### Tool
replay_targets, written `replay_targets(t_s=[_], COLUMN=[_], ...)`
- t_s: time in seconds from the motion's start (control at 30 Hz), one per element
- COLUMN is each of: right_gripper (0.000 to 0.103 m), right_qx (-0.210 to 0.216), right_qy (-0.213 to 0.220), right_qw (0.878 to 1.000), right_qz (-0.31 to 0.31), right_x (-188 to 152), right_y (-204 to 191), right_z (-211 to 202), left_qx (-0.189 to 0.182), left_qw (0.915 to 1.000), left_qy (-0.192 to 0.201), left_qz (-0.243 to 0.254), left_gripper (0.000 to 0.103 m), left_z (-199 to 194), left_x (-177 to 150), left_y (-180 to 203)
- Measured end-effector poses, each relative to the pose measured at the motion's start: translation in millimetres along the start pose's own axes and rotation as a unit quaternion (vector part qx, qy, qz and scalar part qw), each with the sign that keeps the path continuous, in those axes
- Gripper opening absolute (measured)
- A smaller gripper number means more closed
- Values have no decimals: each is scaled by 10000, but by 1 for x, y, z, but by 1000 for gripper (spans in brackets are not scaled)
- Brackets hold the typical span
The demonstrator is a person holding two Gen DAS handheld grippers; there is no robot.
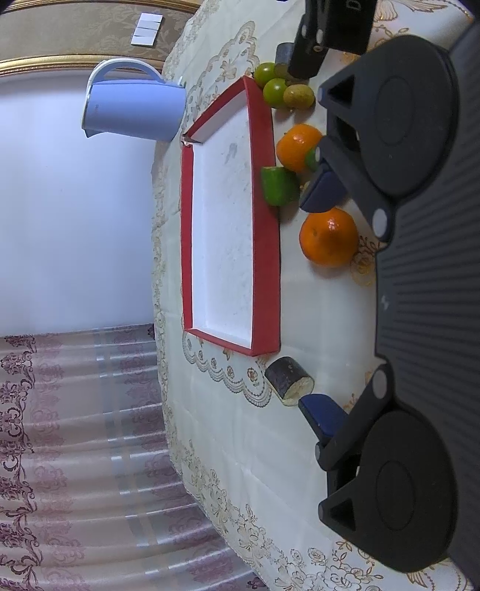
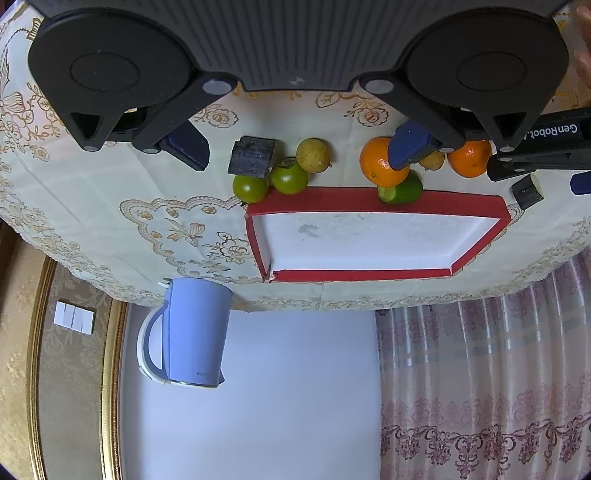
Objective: Organize fruits
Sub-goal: 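Move the left gripper toward the cut eggplant slice on the table, then close the left gripper on the eggplant slice and lift it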
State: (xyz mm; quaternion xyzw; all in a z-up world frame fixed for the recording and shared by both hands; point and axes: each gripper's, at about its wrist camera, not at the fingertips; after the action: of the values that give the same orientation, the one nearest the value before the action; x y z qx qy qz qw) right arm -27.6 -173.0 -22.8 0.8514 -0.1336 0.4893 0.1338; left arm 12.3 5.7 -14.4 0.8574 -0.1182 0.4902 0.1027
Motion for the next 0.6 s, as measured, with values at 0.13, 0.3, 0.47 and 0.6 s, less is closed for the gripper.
replay_targets(t_s=[0.13, 0.3, 0.47, 0.6], right_gripper=[103, 103, 103, 103], right_qx=[0, 19, -2, -35], right_qy=[-5, 10, 12, -5], right_qw=[10000, 10000, 10000, 9999], right_qz=[-7, 37, 53, 150], right_x=[-1, -1, -1, -2], right_y=[0, 1, 2, 6], right_z=[0, 0, 0, 4], left_qx=[-24, -36, 2, 103], left_qw=[10000, 10000, 9998, 9998], left_qy=[-5, -14, 112, 129], left_qz=[-1, 7, 149, 102], left_gripper=[103, 103, 103, 103], left_z=[0, 1, -7, -13], left_x=[0, -1, -9, -17], left_y=[0, -1, -7, -23])
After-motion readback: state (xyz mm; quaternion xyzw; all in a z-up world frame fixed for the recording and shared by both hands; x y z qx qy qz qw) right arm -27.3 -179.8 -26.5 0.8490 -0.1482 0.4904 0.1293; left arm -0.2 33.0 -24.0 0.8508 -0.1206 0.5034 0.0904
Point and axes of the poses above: each gripper's, at about its wrist camera, not at the fingertips, and z roughly the way its jaws point, y to its right, x to its top, and after that the axes turned 14 degrees about -x, right-handed
